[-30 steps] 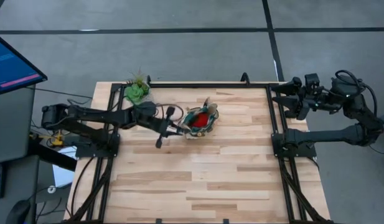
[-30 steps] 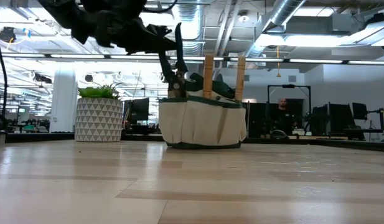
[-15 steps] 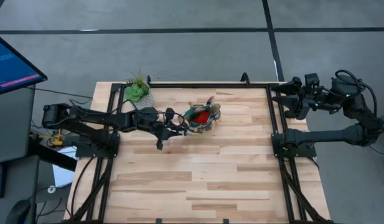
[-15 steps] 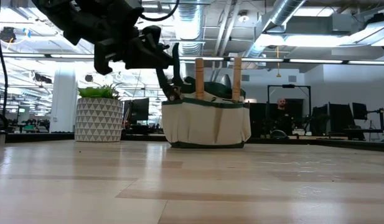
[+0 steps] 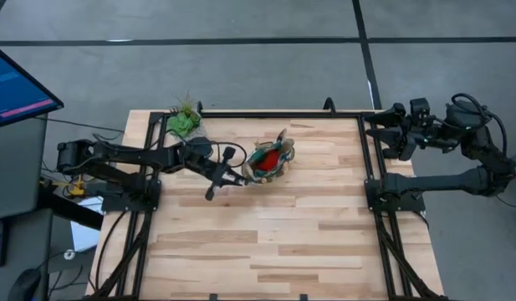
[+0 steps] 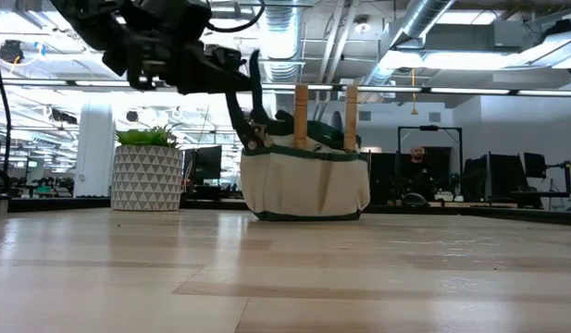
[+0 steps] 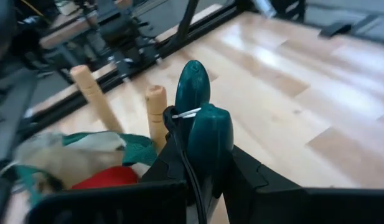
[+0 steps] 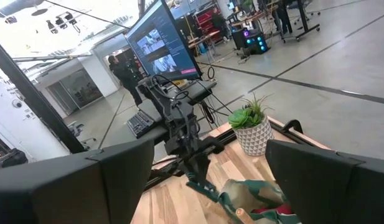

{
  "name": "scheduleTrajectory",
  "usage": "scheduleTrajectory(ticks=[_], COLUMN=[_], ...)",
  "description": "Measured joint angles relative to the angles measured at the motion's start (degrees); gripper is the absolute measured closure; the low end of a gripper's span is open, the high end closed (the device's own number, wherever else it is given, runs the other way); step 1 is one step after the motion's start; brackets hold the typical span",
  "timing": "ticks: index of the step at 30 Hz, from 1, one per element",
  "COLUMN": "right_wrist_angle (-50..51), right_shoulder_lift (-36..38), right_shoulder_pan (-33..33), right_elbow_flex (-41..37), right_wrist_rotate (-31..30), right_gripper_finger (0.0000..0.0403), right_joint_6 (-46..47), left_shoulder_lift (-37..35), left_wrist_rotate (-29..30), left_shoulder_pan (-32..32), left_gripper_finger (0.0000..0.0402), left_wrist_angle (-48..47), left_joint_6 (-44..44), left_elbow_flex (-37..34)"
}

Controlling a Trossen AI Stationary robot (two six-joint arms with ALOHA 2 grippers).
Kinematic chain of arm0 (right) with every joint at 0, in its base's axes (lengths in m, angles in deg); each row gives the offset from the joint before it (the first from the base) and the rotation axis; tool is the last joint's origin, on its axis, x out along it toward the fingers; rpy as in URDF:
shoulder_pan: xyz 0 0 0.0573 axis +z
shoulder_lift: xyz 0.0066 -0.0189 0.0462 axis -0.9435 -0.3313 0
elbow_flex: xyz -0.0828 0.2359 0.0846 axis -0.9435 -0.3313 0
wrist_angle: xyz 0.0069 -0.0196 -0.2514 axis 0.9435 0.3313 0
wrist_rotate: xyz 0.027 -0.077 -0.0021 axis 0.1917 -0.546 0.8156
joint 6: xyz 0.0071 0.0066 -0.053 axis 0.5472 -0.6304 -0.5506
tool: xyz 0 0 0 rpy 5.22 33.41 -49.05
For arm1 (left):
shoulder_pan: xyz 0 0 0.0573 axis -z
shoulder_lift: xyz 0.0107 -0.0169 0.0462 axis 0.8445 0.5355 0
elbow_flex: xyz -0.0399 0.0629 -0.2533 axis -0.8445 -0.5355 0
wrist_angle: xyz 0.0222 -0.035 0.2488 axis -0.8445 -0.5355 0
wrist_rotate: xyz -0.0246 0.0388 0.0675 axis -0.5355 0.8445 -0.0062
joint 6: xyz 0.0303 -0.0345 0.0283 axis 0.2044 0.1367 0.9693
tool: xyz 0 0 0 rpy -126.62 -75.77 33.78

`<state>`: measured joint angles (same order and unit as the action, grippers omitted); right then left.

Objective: Pick & Place Garden tools in Gardening bag
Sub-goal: Put the shear scissors into the gardening bag

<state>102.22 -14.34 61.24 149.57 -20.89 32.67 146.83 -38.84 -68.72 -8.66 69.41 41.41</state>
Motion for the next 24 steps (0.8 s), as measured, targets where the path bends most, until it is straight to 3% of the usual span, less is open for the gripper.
scheduleTrajectory(ticks=[6,10,18,24], right_wrist_angle=[-0.92,-0.91,-0.91,-0.86], right_shoulder_lift=[0.00,0.00,0.00,0.00], right_shoulder_pan=[0.00,0.00,0.00,0.00], right_elbow_flex=[0.00,0.00,0.00,0.00], right_wrist_rotate=[-0.01,0.13,0.17,0.17], right_gripper_finger=[0.0101,0.0101,0.0101,0.0101], right_joint_6=[0.84,0.92,0.92,0.93], left_shoulder_lift=[0.00,0.00,0.00,0.00], left_wrist_rotate=[-7.70,-8.90,-7.76,2.15], left_shoulder_pan=[1.69,4.18,6.94,7.11], left_gripper_finger=[0.0373,0.0373,0.0373,0.0373], left_wrist_angle=[-0.44,-0.43,-1.93,-7.52], left_joint_6=[-12.05,-17.57,-16.43,-6.11], left_elbow_flex=[2.19,4.10,4.77,4.77])
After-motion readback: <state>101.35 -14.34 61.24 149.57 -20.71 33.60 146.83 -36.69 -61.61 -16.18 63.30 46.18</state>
